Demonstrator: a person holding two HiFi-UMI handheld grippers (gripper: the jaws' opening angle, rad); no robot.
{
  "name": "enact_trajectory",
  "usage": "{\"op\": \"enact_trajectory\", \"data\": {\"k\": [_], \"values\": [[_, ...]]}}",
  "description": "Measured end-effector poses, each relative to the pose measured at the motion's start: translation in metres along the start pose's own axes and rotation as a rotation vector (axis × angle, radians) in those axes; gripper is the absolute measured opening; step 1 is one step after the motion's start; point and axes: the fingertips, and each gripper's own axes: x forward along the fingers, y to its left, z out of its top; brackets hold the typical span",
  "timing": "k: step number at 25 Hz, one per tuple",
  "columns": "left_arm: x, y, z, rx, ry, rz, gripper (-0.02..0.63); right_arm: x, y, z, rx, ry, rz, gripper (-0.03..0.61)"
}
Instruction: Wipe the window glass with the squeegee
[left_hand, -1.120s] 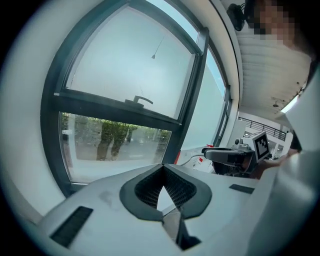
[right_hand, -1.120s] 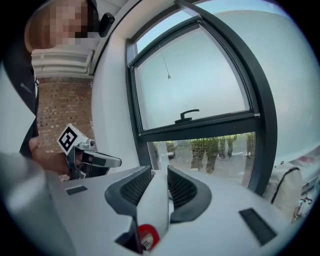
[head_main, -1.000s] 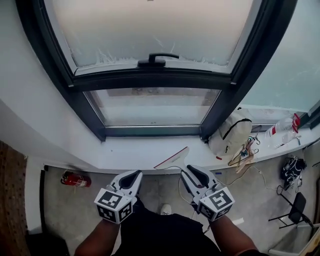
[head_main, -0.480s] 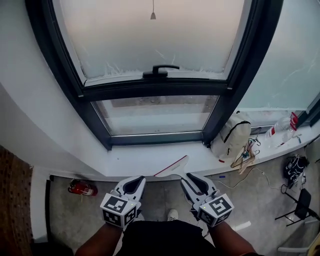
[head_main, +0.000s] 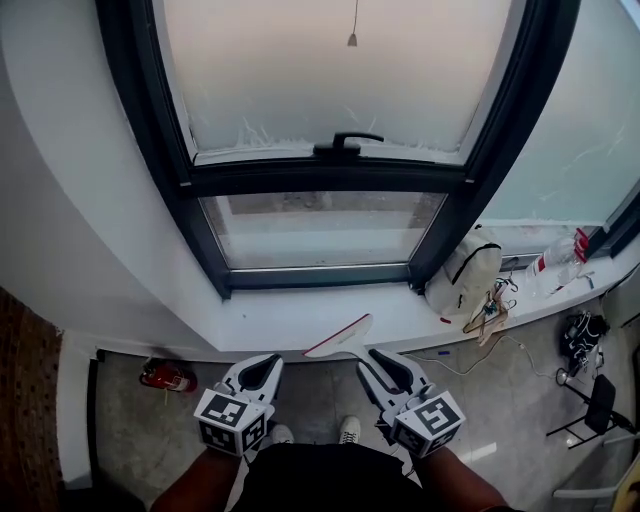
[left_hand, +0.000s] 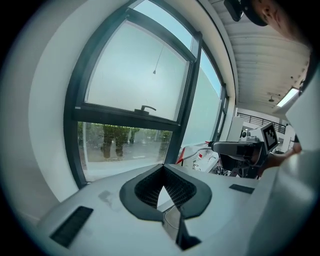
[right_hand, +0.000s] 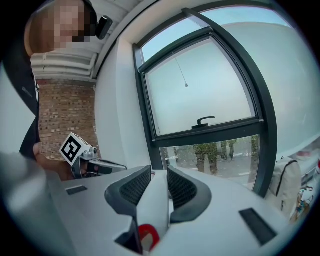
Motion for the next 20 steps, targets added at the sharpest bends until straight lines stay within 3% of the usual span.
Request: {"op": "enact_trajectory", "data": {"k": [20], "values": [[-0.021,0.005,0.000,0.011,-0.037,0.006,0.000,0.009,0.013,0.005,-0.024,0.000,-0.006,0.092]]}}
